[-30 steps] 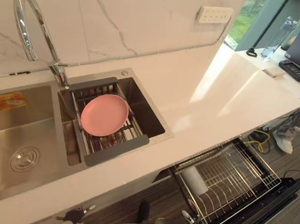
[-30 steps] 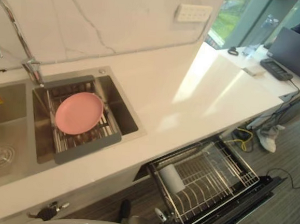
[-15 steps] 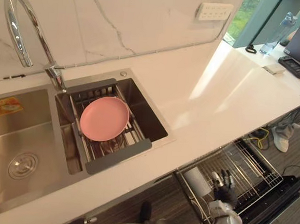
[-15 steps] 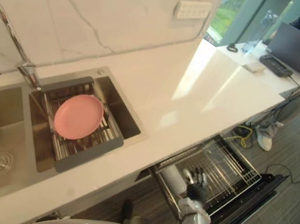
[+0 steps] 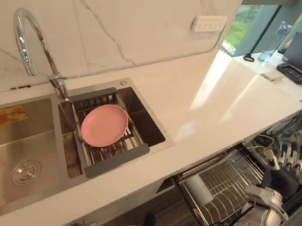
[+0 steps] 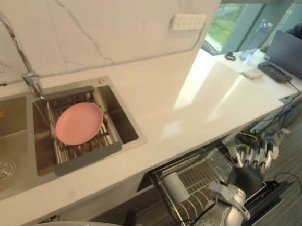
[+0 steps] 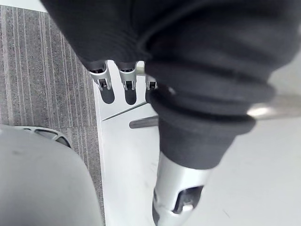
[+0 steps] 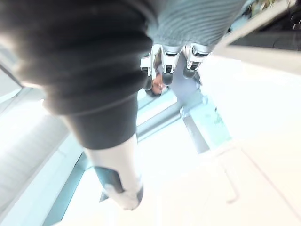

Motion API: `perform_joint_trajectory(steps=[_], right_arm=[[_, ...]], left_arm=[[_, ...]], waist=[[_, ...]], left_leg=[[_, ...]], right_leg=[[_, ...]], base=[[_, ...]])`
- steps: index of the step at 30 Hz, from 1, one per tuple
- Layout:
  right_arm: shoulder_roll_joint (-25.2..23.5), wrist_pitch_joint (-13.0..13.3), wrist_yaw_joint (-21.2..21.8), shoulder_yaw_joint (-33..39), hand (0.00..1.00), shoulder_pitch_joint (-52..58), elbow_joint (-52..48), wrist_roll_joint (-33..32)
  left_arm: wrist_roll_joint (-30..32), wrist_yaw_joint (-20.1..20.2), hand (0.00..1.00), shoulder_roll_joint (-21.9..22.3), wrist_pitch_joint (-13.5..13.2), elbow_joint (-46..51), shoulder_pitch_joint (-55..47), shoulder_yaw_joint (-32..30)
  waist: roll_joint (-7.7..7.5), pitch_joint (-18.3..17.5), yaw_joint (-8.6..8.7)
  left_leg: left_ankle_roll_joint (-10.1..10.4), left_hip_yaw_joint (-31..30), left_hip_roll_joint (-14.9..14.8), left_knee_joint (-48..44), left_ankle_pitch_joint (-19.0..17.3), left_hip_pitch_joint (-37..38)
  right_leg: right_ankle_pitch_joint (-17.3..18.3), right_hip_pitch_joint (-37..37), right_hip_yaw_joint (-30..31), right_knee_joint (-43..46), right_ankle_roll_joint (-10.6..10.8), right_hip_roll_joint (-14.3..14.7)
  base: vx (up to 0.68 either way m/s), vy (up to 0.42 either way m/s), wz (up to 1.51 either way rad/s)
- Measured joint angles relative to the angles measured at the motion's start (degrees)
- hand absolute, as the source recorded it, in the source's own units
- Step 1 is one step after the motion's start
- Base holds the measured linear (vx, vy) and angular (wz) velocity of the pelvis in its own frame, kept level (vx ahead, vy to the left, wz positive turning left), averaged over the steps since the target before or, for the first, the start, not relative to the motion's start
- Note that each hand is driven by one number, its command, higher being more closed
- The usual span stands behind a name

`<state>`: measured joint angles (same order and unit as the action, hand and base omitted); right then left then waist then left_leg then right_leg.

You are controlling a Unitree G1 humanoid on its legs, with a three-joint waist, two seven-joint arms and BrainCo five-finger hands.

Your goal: Walk over to the sink, pick up the cup, carry it to the dishwasher, place the cup inside the dishwasher, then close the dishwasher door

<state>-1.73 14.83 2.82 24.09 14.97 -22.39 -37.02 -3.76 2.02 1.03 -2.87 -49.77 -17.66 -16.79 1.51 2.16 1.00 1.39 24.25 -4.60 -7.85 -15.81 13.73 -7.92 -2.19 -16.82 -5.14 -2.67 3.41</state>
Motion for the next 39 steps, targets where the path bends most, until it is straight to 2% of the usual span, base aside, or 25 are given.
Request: perform_joint_trajectory(steps=[3, 4, 5, 7, 13, 14, 20, 25, 27, 30, 32, 33, 35, 36, 39], right_arm=[[0.0, -1.8, 3.2, -3.1, 0.00, -0.2, -3.4, 2.8], [0.1, -2.6, 5.0, -4.0, 0.00, -0.9, -3.9, 3.6], [0.1, -3.0, 6.7, -4.5, 0.00, -1.6, -3.9, 3.7], [0.5, -4.0, 8.2, -5.5, 0.00, -2.5, -3.9, 3.8], [3.0, -7.0, 11.3, -8.9, 0.00, -4.3, -4.3, 7.3], [7.0, -9.1, 11.5, -9.2, 0.00, -7.9, -3.6, 8.3], [6.9, -9.1, 11.5, -9.5, 0.00, -8.0, -3.6, 8.3], [6.9, -9.1, 11.1, -15.1, 0.00, -8.0, -3.8, 8.5], [7.0, -9.1, 10.5, -17.9, 0.00, -8.2, -3.8, 10.9], [8.9, -9.7, 8.0, -24.4, 0.00, -10.5, -3.8, 19.2], [12.4, -10.1, 6.6, -28.3, 0.00, -12.7, -3.5, 27.6], [13.1, -10.1, 6.5, -28.5, 0.00, -13.2, -3.4, 29.4], [15.5, -10.1, 4.2, -29.0, 0.00, -16.3, -1.9, 40.6], [16.2, -10.1, 3.9, -29.7, 0.00, -17.4, -1.1, 42.8], [20.5, -12.1, 3.9, -35.5, 0.00, -23.6, 3.3, 55.6]], left_arm=[[0.1, -0.2, 0.00, 0.1, 0.0, 0.6, -0.1, 0.4], [0.0, -0.4, 0.00, 0.0, 0.0, 1.0, -0.1, 0.7], [0.0, -0.4, 0.00, -0.4, 0.0, 1.4, 0.0, 0.6], [0.0, -0.5, 0.00, -0.4, 0.0, 1.2, 0.1, 0.5], [0.0, -0.7, 0.00, -0.5, -0.1, -0.6, 1.1, 0.3], [0.1, -1.9, 0.00, -3.1, 0.0, -3.7, 4.6, 1.2], [0.1, -1.7, 0.00, -3.3, 0.0, -3.8, 4.6, 1.1], [0.0, -2.0, 0.00, -2.8, -0.3, -3.7, 4.9, -0.7], [0.0, -2.8, 0.00, -2.6, -0.3, -3.7, 5.0, -1.2], [0.1, -6.1, 0.00, -2.5, -0.1, -3.9, 5.0, -2.3], [0.1, -8.6, 0.00, -2.8, 0.5, -5.8, 5.1, -2.7], [0.1, -9.0, 0.00, -2.9, 0.7, -6.2, 5.1, -2.6], [0.5, -9.4, 0.00, -3.6, 1.9, -7.4, 4.8, -1.9], [0.6, -9.3, 0.00, -3.8, 2.2, -7.6, 4.6, -1.6], [0.8, -8.9, 0.00, -4.9, 3.4, -7.6, 4.8, -0.2]], waist=[[-0.15, -1.1, -0.56], [0.12, -1.5, -0.84], [-0.88, -1.4, -0.81], [-1.26, -2.0, -1.16], [-0.84, -1.8, -1.37], [-2.50, 2.4, 0.45], [-2.60, 2.5, 0.26], [-2.67, 2.4, -0.40], [-2.70, 2.4, -0.62], [-2.73, 2.4, -0.69], [-2.91, 2.4, -1.25], [-2.93, 2.4, -1.42], [-2.95, 2.4, -1.56], [-2.96, 2.4, -1.41], [-3.55, 2.4, -1.20]], left_leg=[[-0.6, 1.2, -0.4, 1.7, 0.5, -0.9], [-0.7, 1.2, -0.6, 2.6, 0.4, -1.0], [-0.6, 1.1, -0.2, 2.8, 0.2, -0.7], [-0.5, 1.0, -0.1, 2.9, 0.3, -0.9], [0.2, 0.5, 0.0, 2.5, 0.7, -1.3], [-0.4, -4.1, 2.1, 3.9, 1.9, -2.8], [-0.6, -4.0, 2.0, 3.7, 2.0, -3.1], [-0.6, -2.1, 1.2, 1.9, 2.0, -3.9], [-0.3, -1.2, 0.9, 1.7, 2.1, -3.9], [0.2, -0.4, 0.4, 0.9, 2.3, -4.2], [0.5, -0.7, 0.3, 1.1, 2.4, -3.7], [0.5, -0.8, 0.2, 1.1, 2.4, -3.7], [0.6, -0.8, 0.2, 1.1, 2.5, -3.6], [0.7, -0.8, 0.3, 1.1, 2.5, -3.5], [0.8, -0.8, 0.3, 1.1, 2.4, -3.8]], right_leg=[[1.1, -0.9, -1.7, 0.0, 1.1, 0.0], [1.0, -1.6, -2.5, 1.5, 0.6, -0.4], [0.4, -2.0, -2.9, 2.6, -0.2, -0.9], [-0.7, -1.3, -2.8, 0.6, -0.3, -0.4], [-1.5, -1.6, -2.5, 0.1, -1.0, -0.3], [-4.0, -2.8, -1.0, 0.0, -0.5, -2.2], [-3.9, -2.8, -1.2, 0.0, -0.4, -2.3], [-2.9, -2.7, -2.7, 0.0, 0.1, -2.5], [-2.5, -2.6, -3.2, 0.0, -0.2, -2.5], [-1.9, -2.5, -4.9, 0.0, -0.6, -2.6], [-1.7, -2.4, -5.3, 0.0, -1.0, -2.5], [-1.8, -2.3, -5.3, 0.0, -1.0, -2.5], [-2.1, -2.2, -5.2, 0.0, -1.0, -2.6], [-2.2, -2.1, -5.2, 0.0, -1.0, -2.6], [-2.2, -1.9, -5.3, 0.0, -1.2, -2.7]], base=[[-0.04, -0.018, -0.05], [-0.04, -0.027, 0.01], [-0.02, -0.032, 0.08], [0.01, -0.031, 0.00], [0.03, -0.004, -0.02], [0.00, 0.000, 0.00], [0.00, 0.000, 0.01], [0.00, -0.012, 0.06], [0.01, -0.027, 0.12], [0.00, -0.040, 0.12], [-0.01, -0.037, 0.07], [-0.01, -0.020, 0.08], [0.00, -0.005, 0.02], [0.00, 0.000, 0.00], [-0.02, -0.004, 0.00]])
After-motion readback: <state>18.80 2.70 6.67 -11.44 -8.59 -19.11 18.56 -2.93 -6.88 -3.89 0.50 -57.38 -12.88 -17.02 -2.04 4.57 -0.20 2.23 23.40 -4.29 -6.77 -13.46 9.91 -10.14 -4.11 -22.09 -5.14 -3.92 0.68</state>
